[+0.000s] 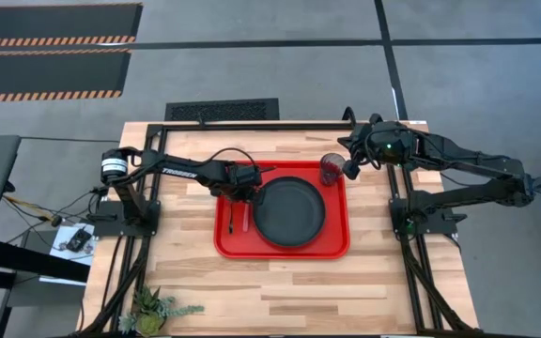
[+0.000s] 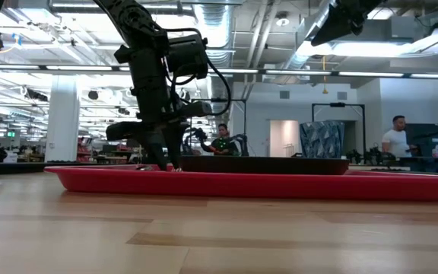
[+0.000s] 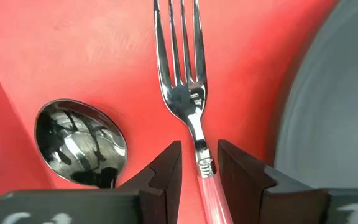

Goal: Pick and place plate/cup/fork/spoon on tray
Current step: Put the pink fork on the orange tray

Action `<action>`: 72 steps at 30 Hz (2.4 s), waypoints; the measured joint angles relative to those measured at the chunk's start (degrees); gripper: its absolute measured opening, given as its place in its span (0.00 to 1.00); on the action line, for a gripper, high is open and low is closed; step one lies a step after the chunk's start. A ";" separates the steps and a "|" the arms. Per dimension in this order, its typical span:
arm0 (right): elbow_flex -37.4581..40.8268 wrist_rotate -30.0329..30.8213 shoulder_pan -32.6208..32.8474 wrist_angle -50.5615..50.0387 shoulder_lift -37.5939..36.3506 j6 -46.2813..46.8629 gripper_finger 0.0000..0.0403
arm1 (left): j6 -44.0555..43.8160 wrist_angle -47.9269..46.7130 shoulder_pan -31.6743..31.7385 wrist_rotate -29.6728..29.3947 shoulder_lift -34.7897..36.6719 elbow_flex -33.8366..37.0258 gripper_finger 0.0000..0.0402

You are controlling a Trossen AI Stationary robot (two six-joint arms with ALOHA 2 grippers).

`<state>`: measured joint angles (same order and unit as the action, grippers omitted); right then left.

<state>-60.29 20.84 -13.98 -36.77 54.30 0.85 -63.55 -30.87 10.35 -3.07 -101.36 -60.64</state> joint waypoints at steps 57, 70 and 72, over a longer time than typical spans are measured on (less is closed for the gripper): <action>-0.02 0.00 -0.04 0.57 -0.02 -3.05 0.03 | -12.17 -3.21 -1.65 -0.52 -1.66 -0.07 0.07; -0.02 -0.24 -0.04 0.57 -0.02 -3.03 0.03 | -14.70 -3.18 -0.76 0.16 -1.66 -0.07 0.07; -0.02 -0.26 -0.04 0.57 -0.02 -3.03 0.03 | -15.07 -3.26 -0.76 0.22 -1.66 -0.07 0.07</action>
<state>-60.31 20.58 -14.02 -36.21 54.28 -2.17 -78.62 -34.14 9.58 -2.85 -103.02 -60.71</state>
